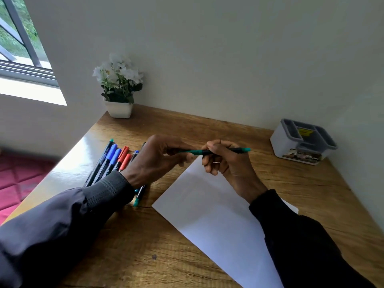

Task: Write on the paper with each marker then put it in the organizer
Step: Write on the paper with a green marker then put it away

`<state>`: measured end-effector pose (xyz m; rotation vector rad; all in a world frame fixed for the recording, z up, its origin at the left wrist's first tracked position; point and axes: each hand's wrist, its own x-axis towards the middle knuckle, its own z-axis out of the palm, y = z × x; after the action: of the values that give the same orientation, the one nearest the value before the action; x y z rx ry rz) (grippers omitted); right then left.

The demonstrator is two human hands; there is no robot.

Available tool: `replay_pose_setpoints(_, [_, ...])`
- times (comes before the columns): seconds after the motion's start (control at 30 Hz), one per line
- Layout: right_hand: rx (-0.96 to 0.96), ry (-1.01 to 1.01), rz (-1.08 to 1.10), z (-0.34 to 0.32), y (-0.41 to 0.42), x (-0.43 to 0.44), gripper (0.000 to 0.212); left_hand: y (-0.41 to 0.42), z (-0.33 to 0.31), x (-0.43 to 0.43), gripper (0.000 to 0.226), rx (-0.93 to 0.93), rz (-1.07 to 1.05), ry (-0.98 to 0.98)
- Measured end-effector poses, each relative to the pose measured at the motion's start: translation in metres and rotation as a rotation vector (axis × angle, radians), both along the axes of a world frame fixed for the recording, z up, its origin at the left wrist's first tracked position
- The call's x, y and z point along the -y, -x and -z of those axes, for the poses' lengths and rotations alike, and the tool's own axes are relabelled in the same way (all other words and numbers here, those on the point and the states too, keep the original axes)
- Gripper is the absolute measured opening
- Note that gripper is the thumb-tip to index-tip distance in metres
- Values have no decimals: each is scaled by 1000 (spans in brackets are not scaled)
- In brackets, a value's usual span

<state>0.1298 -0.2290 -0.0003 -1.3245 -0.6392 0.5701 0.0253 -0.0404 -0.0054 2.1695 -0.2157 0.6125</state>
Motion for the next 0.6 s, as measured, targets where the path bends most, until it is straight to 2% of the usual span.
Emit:
replay_pose_setpoints(0.33, [155, 106, -147, -11, -8, 14, 37, 4, -7, -1, 24, -182, 180, 271])
replay_pose_setpoints(0.43, [179, 137, -176, -13, -10, 16, 28, 5, -9, -2, 27, -204, 221, 334])
replay_pose_setpoints(0.6, [198, 196, -215, -19, -8, 19, 30, 7, -8, -4, 25, -259, 256, 406])
